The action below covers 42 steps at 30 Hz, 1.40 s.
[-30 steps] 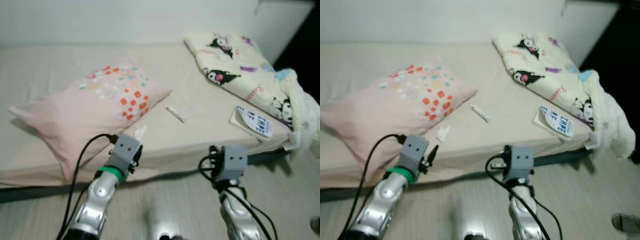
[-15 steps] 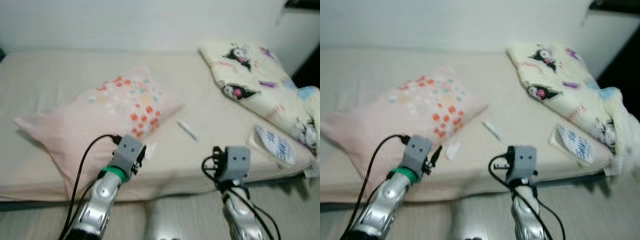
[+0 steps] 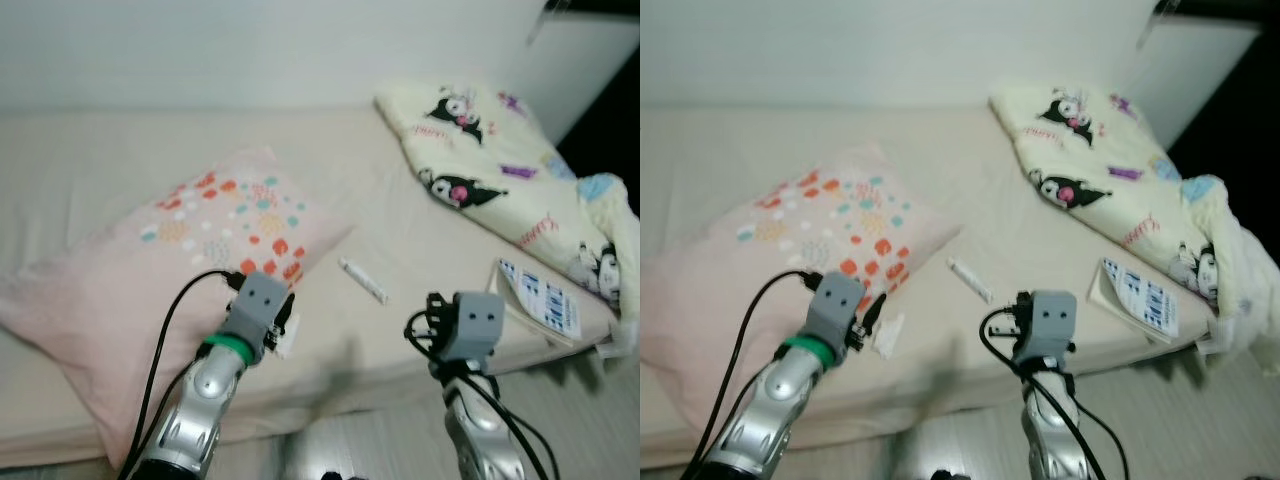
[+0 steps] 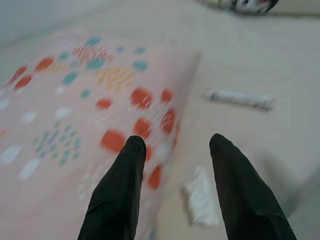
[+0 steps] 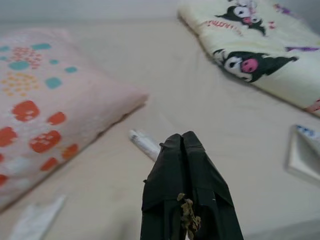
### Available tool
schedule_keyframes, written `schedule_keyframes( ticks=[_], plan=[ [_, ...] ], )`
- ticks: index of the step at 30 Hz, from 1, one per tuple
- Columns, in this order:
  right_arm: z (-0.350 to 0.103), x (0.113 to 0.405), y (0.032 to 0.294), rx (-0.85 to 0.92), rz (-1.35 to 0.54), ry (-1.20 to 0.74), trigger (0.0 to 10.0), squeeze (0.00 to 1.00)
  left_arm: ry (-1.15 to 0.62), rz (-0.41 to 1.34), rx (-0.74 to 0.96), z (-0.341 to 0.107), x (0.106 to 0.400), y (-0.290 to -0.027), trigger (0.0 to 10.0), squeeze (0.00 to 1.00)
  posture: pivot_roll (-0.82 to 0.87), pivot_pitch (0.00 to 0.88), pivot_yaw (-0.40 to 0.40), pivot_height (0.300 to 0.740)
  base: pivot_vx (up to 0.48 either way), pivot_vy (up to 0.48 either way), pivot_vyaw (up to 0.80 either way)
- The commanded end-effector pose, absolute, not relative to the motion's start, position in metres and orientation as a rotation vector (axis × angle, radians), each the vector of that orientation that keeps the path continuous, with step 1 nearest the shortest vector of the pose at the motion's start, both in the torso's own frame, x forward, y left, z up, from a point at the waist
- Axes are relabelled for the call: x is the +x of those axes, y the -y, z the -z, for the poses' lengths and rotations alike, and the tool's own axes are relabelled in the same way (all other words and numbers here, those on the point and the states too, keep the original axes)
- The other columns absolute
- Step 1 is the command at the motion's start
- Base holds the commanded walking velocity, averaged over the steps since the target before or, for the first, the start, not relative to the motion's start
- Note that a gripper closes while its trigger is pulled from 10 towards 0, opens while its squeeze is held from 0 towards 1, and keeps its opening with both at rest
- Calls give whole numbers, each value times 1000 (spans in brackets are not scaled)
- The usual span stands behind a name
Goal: Clean up the room
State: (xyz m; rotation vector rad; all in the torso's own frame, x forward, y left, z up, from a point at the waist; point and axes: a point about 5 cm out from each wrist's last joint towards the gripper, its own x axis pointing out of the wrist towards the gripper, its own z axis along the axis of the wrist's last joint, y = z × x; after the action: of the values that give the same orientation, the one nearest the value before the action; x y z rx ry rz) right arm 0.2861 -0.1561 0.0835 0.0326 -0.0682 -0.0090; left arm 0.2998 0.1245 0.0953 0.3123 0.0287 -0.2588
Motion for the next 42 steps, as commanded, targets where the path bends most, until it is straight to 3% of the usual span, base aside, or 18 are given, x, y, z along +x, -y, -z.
schedule_keyframes(
  ticks=[1,22,38,42],
  plan=[
    [-72,279,159,27,18,26,10000,0,-63,262,309,-88,296,-123,10000,0,51,116,-31,740,0,0,0],
    [-72,279,146,47,-74,26,10000,0,-171,152,283,-73,288,-156,10000,0,51,117,-31,740,0,0,0],
    [-73,279,146,51,-89,33,10000,0,-148,177,288,-78,292,-148,10000,0,62,118,-29,740,0,0,748],
    [-73,279,146,62,-72,40,10000,0,-143,184,292,-79,292,-146,10000,0,64,118,-26,740,0,0,0]
  ],
)
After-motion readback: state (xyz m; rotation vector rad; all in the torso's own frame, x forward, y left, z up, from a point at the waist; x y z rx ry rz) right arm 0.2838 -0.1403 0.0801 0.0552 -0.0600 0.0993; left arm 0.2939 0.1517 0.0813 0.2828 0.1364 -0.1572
